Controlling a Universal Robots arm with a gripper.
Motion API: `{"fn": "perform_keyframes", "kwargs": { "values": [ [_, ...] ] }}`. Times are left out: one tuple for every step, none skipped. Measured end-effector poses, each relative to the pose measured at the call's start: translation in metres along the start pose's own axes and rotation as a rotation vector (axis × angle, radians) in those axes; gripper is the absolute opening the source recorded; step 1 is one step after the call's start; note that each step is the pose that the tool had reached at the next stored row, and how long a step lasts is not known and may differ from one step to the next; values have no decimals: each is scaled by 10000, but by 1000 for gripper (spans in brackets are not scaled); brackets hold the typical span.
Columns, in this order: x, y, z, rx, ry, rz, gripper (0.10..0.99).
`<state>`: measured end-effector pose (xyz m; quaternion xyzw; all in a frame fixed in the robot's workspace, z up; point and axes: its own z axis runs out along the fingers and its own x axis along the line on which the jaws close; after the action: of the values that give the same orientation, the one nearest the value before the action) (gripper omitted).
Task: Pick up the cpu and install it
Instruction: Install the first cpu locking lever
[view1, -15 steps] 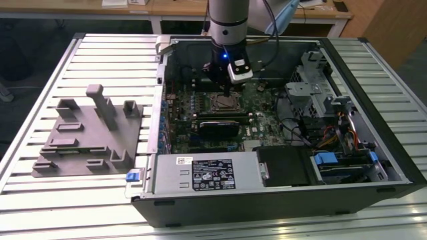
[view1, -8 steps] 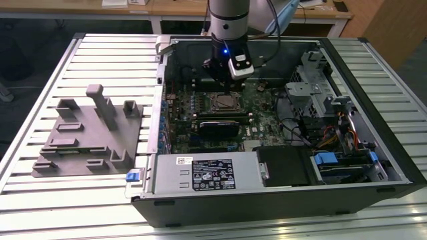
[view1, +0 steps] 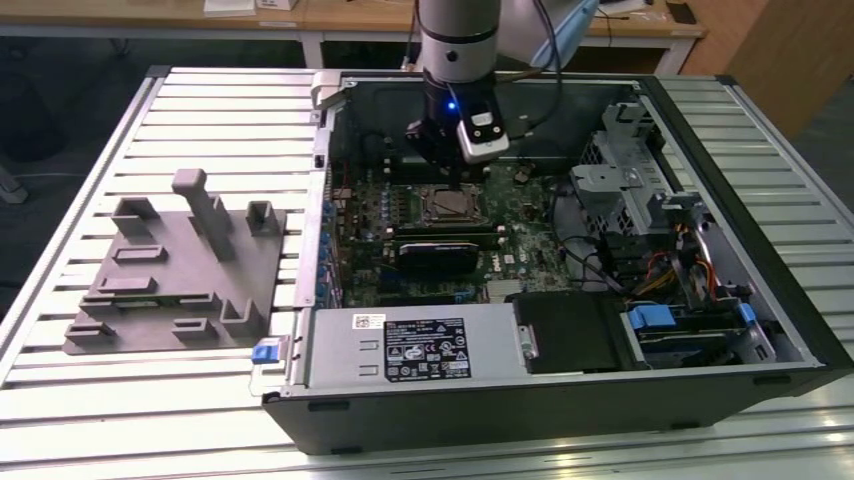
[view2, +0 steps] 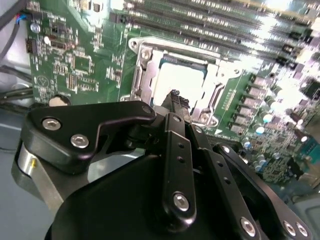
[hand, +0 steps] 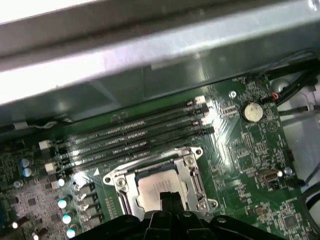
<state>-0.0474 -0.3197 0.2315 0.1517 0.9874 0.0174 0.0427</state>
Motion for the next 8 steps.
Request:
{"fn": "perform_keyframes", "kwargs": {
  "values": [
    [-7, -21, -1, 1, 0, 0, 106],
    [-13, -41, -1, 0, 0, 0, 106],
    [-18, -56, -1, 0, 0, 0, 106],
    [-20, -63, -1, -1, 0, 1, 106],
    [-20, -63, -1, -1, -1, 1, 106],
    [-20, -63, -1, -1, -1, 0, 106],
    [-21, -63, -4, 3, 0, -10, 106],
    [-22, -63, -15, 1, 2, -31, 106]
  ]
}}
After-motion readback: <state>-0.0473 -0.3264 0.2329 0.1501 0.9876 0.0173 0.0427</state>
